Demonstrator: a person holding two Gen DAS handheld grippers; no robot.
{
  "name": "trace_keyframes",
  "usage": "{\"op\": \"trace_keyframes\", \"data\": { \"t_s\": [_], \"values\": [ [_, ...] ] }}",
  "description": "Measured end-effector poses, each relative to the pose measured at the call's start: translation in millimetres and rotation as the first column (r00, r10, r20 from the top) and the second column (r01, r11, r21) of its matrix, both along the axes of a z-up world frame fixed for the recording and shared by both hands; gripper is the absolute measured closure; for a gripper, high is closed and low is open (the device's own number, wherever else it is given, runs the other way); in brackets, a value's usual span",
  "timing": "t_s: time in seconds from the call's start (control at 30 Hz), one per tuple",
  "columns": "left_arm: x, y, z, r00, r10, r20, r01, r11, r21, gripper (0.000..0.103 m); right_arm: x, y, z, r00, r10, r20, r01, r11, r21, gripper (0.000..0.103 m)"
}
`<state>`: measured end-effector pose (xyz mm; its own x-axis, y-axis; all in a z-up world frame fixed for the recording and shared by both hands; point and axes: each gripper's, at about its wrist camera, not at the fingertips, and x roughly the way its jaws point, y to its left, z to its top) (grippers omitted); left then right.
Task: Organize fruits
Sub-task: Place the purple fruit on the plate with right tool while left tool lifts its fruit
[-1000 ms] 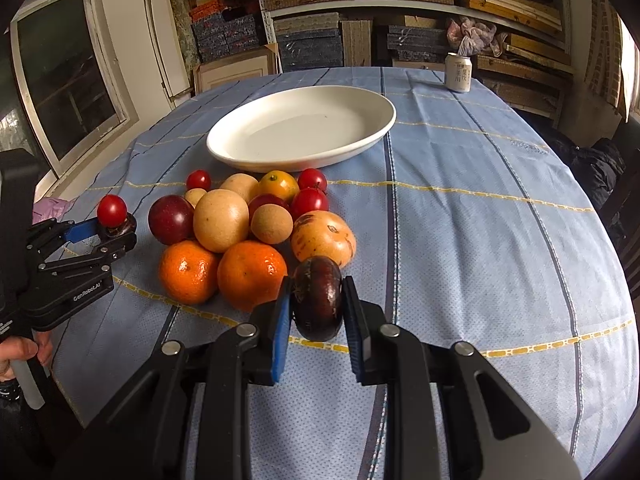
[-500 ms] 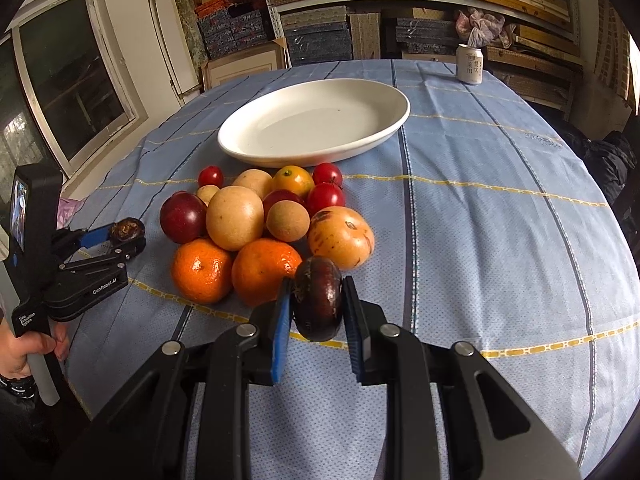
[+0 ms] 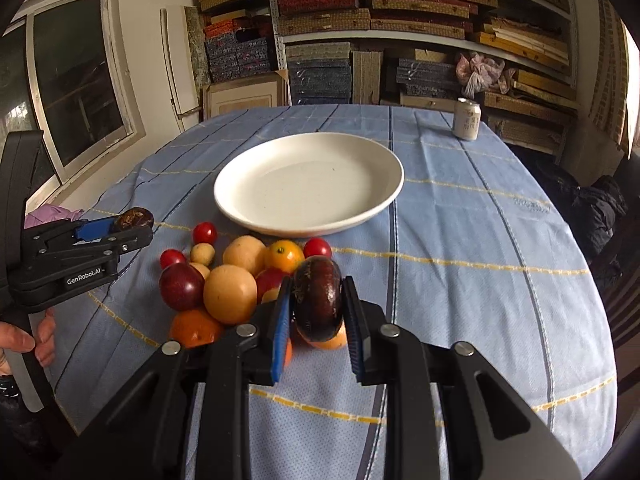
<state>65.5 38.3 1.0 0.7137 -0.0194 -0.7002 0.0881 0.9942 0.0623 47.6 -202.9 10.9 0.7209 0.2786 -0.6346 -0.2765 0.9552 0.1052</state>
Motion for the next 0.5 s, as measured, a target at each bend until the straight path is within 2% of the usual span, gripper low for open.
{"op": "trace_keyframes", "data": {
  "t_s": [0.17, 0.37, 0.5],
  "values": [
    [25, -17, 9, 1.000, -0.022, 0.006, 0.022, 0.999, -0.027, 0.055, 34, 1, 18, 0.998, 0.039, 0.047, -0.038, 0.999, -0.008, 0.080],
    [67, -29, 20, 1.000, -0.014, 0.018, 0.015, 0.999, -0.046, 0.055, 92, -2, 32, 0.998, 0.060, 0.036, -0.059, 0.998, -0.022, 0.080],
    [100, -35, 18, 1.000, 0.012, 0.006, -0.012, 1.000, 0.017, 0.055, 125, 4, 28, 0.996, 0.088, 0.007, -0.088, 0.996, -0.019, 0.080]
  ]
}}
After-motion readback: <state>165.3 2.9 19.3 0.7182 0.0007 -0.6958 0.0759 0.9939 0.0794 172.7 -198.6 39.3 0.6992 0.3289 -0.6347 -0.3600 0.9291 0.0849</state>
